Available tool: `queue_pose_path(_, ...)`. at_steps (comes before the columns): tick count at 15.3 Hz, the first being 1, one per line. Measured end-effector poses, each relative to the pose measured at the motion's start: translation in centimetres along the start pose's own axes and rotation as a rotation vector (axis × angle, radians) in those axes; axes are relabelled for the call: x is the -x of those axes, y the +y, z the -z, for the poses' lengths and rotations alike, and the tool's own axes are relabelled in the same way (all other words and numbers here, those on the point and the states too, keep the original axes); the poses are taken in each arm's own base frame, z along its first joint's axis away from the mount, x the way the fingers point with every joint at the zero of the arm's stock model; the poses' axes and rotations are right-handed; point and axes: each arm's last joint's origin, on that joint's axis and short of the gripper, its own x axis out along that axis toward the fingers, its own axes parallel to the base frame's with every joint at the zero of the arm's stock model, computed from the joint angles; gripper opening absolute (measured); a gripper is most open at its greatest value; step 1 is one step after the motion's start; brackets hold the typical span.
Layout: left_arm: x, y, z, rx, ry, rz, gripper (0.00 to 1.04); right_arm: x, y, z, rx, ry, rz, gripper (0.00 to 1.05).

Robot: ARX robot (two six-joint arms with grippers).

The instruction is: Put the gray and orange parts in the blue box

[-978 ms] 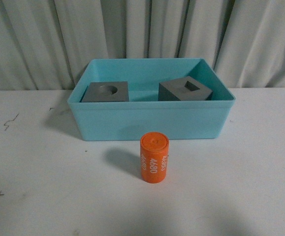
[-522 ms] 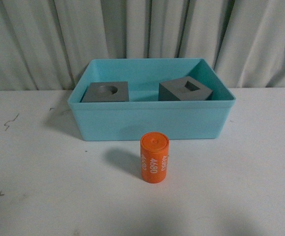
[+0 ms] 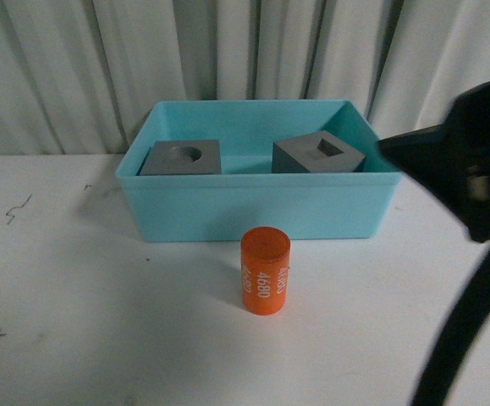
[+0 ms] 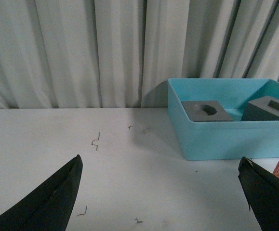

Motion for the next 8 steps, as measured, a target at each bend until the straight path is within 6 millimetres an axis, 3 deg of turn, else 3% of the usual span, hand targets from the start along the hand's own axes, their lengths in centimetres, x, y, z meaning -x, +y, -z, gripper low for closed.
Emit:
queue_pose_path(3, 0.0, 0.0, 0.0, 0.000, 0.000, 0.000, 0.98, -3.8, 2.6, 0.5, 0.048, 0.059, -0.089, 0.98)
queue_pose_path(8, 0.0, 0.0, 0.0, 0.000, 0.000, 0.000, 0.98, -8.1, 3.9, 1.9, 0.049, 0.148, -0.113, 0.98)
